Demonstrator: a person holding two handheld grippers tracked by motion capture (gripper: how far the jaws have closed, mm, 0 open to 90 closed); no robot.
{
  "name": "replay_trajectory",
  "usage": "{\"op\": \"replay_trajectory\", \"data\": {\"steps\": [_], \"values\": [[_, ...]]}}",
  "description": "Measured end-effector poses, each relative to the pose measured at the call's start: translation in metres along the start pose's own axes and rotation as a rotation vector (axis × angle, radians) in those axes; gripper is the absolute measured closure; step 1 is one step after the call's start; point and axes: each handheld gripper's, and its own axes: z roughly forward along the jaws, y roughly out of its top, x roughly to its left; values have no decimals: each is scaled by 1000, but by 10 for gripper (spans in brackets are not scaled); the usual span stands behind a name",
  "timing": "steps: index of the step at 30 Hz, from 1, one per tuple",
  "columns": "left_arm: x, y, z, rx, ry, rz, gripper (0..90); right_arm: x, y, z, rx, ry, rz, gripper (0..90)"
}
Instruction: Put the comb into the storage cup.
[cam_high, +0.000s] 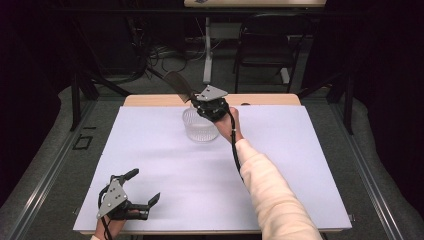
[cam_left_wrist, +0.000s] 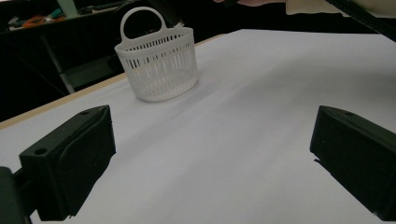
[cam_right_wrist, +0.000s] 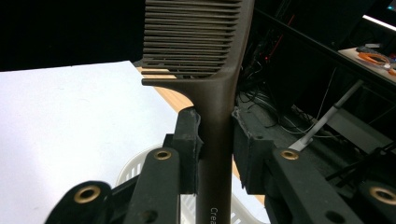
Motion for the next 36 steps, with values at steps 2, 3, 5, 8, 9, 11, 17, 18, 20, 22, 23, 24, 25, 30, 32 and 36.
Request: {"op": "replay_trajectory", "data": {"steps": [2,3,5,8,9,11,17,18,20,22,23,24,25,30,32,36], "values": [[0,0,0,0,0,0,1,0,0,0,-1,3,3,727],[0,0,0,0,0,0,1,0,-1,0,1,5,3,726],[0,0,0,1,-1,-1,1,0,-1,1,0,6,4,727],[0,0,0,1,-2,-1,1,-1,-2,1,1,8,9,727],[0,0,0,2,0,0,1,-1,-2,1,2,7,10,727],[0,0,0,0,-2,-1,1,-2,-4,1,4,8,13,727],[0,0,0,-4,1,-4,1,-2,-6,2,5,14,23,727],[0,0,0,-5,2,-4,1,-1,-6,3,4,11,21,727],[0,0,-1,-5,3,-2,0,-2,-7,3,2,13,20,727],[0,0,0,-6,2,-3,1,-2,-7,3,3,13,22,727],[0,0,0,-5,3,-3,1,-2,-8,4,4,14,24,727],[0,0,0,-5,2,-3,0,-2,-8,4,5,13,21,726],[0,0,0,-6,2,-3,1,-3,-8,4,7,14,24,727],[0,0,-1,-7,3,-5,1,-3,-10,4,8,11,21,727],[0,0,-1,-6,4,1,0,-3,-11,5,9,16,19,727],[1,0,0,-6,2,-8,1,-3,-14,6,9,21,10,726]]}}
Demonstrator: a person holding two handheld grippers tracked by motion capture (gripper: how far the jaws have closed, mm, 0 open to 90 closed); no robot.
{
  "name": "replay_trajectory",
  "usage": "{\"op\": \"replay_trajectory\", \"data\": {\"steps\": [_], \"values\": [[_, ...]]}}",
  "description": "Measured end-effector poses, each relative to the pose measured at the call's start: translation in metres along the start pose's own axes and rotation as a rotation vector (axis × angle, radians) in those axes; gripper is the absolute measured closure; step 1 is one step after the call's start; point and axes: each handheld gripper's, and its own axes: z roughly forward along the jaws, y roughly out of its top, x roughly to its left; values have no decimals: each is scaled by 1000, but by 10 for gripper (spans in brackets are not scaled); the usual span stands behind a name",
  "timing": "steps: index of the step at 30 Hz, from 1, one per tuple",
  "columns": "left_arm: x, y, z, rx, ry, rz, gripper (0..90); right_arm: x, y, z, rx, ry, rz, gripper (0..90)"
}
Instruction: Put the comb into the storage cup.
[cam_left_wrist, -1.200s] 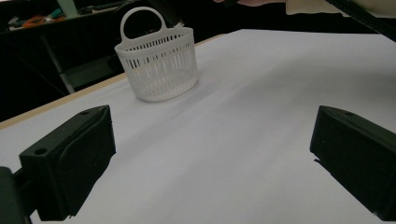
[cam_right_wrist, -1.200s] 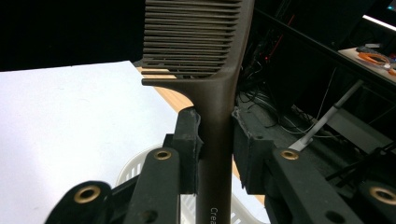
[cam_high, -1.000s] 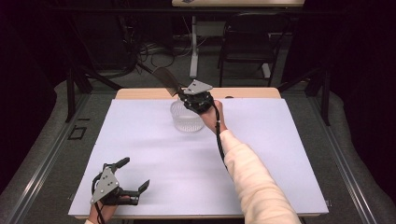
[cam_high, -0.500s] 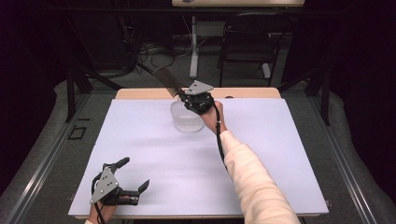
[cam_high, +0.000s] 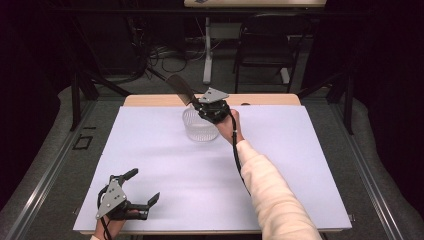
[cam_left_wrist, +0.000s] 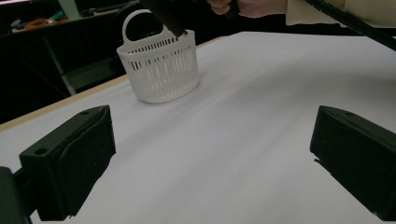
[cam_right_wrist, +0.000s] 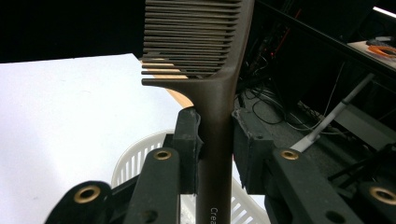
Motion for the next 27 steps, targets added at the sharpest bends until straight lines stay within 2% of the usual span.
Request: {"op": "replay_trajectory", "data": {"steps": [6,27], "values": [[-1,1,-1,-1,3,7,1,-1,-4,1,5,3,4,727],[-1,1,-1,-2,0,11,0,2,-6,2,14,13,-36,727]]}}
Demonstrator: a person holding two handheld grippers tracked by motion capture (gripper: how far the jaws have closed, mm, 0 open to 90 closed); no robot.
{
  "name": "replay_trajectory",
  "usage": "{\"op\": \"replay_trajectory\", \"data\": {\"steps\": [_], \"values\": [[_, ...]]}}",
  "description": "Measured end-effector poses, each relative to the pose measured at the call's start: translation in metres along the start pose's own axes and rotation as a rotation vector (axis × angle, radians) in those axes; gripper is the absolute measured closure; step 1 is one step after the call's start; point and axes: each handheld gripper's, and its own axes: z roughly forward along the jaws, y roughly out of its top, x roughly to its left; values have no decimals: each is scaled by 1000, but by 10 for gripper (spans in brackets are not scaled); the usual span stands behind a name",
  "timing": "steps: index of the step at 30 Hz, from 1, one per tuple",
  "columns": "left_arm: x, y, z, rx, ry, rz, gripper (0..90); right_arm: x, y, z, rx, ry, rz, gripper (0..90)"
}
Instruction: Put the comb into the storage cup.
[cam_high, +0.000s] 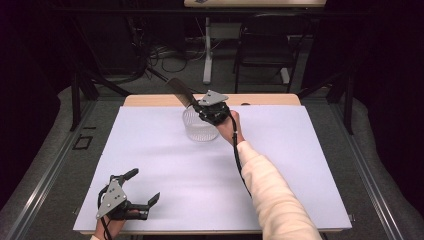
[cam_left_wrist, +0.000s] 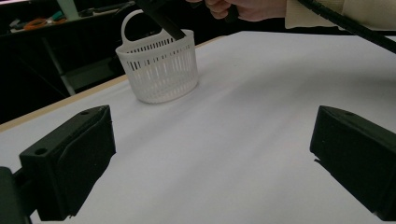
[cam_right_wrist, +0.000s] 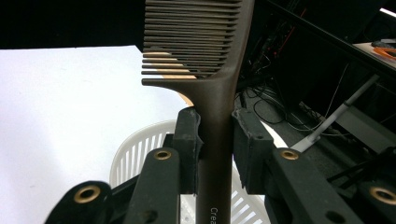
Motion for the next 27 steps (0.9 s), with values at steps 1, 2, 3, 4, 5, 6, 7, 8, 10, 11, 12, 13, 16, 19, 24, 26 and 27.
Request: {"op": "replay_trajectory", "data": {"steps": [1,2,3,4,5,6,7,8,10,11,12,13,16,19,24,26,27], "values": [[0,0,0,0,2,1,0,0,0,0,1,1,0,727],[-1,0,0,-1,2,1,1,1,-1,0,3,3,1,726],[-1,0,0,0,2,2,1,1,-1,1,8,2,-3,726],[-1,0,0,1,2,4,1,2,-1,1,11,3,-3,726],[-1,0,0,2,2,4,1,2,-1,1,14,4,1,726],[-1,0,0,2,1,4,1,3,-2,1,16,5,-2,726],[-1,0,0,4,0,4,1,3,-2,1,18,5,-8,726],[-1,0,0,6,0,6,1,4,-2,1,18,9,-12,726],[-1,0,0,6,0,4,1,3,-3,2,21,8,-15,726],[-1,0,0,6,1,3,1,3,-3,2,20,7,-15,726],[-1,0,0,6,3,2,1,3,-4,3,22,8,-18,726],[-1,0,0,6,2,1,1,3,-4,3,27,10,-18,726],[-1,0,1,7,2,2,1,3,-5,4,31,9,-18,726],[-1,0,1,6,3,3,1,4,-5,5,34,8,-25,726],[-1,0,0,5,4,1,1,3,-6,6,42,7,-33,726],[0,0,0,5,3,1,1,3,-7,7,49,7,-34,726],[0,0,0,4,4,2,1,3,-7,8,47,5,-33,726]]}}
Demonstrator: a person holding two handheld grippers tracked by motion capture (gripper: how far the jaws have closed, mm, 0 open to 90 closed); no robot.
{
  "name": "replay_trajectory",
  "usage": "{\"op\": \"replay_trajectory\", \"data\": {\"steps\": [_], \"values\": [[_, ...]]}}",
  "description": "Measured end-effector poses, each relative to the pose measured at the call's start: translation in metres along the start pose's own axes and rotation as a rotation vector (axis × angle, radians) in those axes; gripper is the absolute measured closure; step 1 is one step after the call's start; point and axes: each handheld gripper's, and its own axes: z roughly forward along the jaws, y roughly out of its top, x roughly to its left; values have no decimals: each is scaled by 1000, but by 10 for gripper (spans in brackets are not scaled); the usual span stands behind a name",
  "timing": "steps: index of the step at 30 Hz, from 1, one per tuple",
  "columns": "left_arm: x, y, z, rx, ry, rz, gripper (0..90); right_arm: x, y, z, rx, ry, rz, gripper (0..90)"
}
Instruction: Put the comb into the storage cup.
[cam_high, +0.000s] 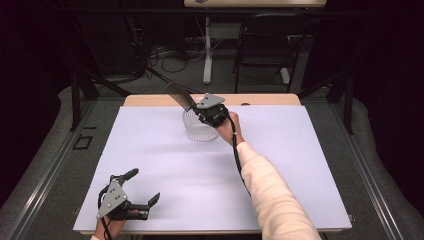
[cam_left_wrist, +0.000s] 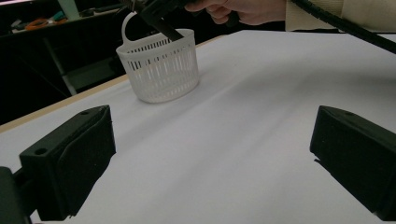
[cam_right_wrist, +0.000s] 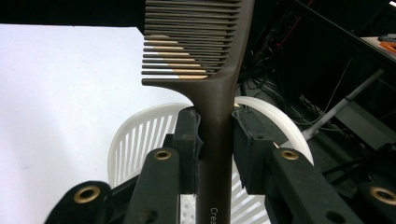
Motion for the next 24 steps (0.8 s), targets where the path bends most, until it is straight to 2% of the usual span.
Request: {"op": "replay_trajectory", "data": {"steps": [6,24], "values": [[0,0,0,0,0,0,1,0,-1,2,13,5,-13,726],[0,0,0,-2,1,-3,1,-1,-7,6,44,17,-14,725]]}}
